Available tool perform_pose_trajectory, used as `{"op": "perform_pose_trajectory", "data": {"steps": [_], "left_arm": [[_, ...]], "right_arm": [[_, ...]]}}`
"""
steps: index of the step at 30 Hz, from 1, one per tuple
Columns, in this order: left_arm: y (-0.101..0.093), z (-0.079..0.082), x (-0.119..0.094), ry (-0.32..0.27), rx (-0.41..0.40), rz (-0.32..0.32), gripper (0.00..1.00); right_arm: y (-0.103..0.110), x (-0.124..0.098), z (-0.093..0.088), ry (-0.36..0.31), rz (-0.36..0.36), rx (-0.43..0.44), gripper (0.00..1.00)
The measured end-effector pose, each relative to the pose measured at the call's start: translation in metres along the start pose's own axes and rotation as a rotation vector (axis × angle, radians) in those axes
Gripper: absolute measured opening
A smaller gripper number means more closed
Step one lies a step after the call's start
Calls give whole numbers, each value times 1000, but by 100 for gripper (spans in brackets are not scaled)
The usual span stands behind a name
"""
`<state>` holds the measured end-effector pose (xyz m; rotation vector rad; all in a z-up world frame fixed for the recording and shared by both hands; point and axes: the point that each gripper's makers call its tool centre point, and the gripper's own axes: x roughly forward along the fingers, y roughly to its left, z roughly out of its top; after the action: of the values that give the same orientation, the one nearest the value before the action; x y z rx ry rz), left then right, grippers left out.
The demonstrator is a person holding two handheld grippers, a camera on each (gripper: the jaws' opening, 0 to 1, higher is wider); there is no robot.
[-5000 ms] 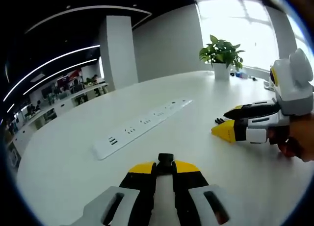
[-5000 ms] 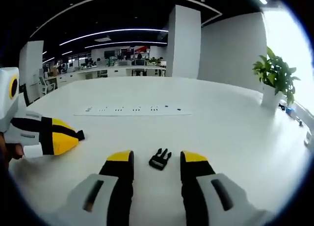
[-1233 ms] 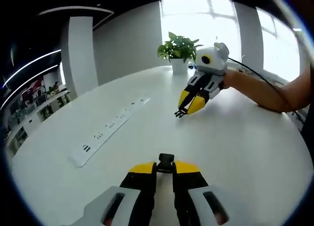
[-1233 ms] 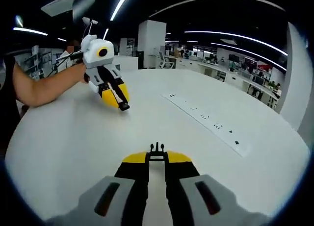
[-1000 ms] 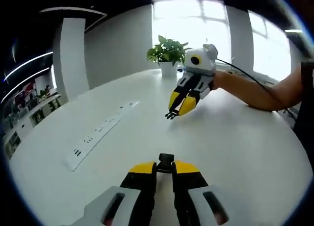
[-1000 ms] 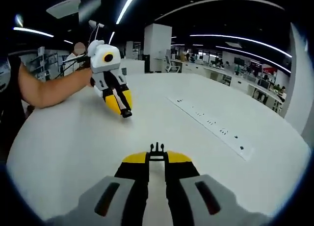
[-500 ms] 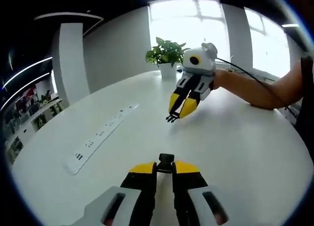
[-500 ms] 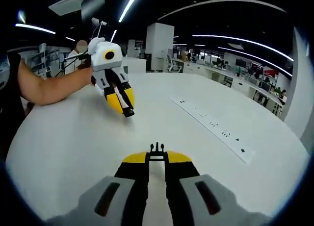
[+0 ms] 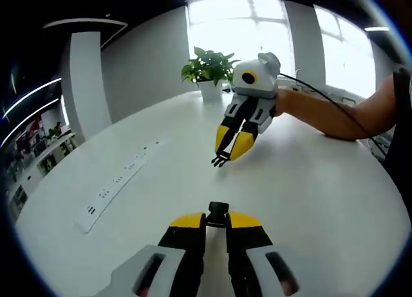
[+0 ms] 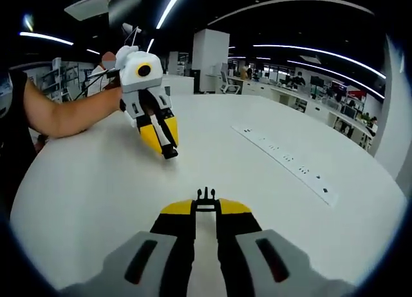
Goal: Snap the two parts of the plastic buckle together until the buckle closes and remains connected.
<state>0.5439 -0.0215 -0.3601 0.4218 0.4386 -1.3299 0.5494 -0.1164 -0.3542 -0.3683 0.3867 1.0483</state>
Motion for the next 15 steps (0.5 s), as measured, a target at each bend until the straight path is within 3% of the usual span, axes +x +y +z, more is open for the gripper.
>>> {"op": "perform_pose_trajectory", "data": {"steps": [11, 15], "left_arm": [[-8, -5, -13, -30, -27, 29, 9], [-14, -10, -13, -14, -32, 24, 9]], "right_arm": [[15, 0, 0, -13, 29, 6, 10], [18, 0, 0, -16, 32, 3, 10]]}}
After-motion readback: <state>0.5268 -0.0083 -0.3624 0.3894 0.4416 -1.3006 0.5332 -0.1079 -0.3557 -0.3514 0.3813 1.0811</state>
